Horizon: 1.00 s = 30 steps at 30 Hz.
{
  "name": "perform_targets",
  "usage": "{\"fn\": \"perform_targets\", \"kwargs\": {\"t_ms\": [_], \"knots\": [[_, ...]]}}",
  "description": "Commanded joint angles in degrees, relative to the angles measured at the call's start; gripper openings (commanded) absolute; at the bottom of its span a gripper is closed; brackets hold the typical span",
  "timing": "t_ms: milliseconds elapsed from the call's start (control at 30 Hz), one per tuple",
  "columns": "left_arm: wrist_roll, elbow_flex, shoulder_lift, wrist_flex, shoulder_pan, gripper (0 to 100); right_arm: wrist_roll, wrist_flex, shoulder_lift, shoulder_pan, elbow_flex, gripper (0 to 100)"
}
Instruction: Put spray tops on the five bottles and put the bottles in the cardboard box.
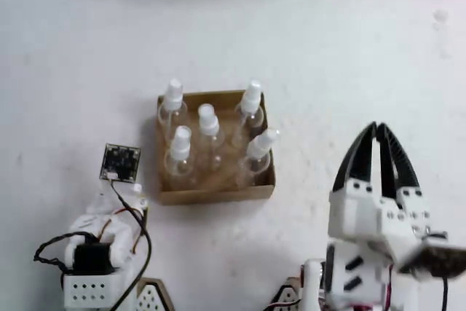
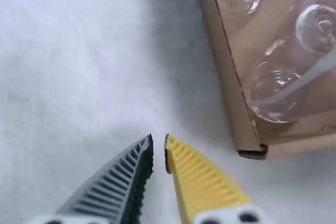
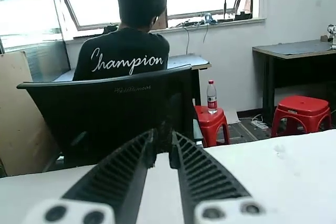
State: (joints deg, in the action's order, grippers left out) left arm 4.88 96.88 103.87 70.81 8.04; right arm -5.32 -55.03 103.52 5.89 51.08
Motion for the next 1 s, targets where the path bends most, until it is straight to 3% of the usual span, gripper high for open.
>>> {"fn": "perform_targets", "kwargs": {"t_ms": [0, 500, 700, 967], "knots": [[0.44, 0.09, 0.48, 0.35, -1.01, 5, 0.79, 7.08, -0.22, -0.48, 8.18, 1.7], [0.18, 0.09, 0.48, 2.73, -0.57, 5, 0.35, 5.58, -0.22, -1.19, 34.46, 1.8], [0.26, 0.09, 0.48, 2.73, -0.57, 5, 0.70, 14.29, -0.22, -1.63, 45.71, 1.8], [0.53, 0.09, 0.48, 2.73, -0.66, 5, 0.35, 12.18, -1.36, -3.74, 45.80, 1.8]]}}
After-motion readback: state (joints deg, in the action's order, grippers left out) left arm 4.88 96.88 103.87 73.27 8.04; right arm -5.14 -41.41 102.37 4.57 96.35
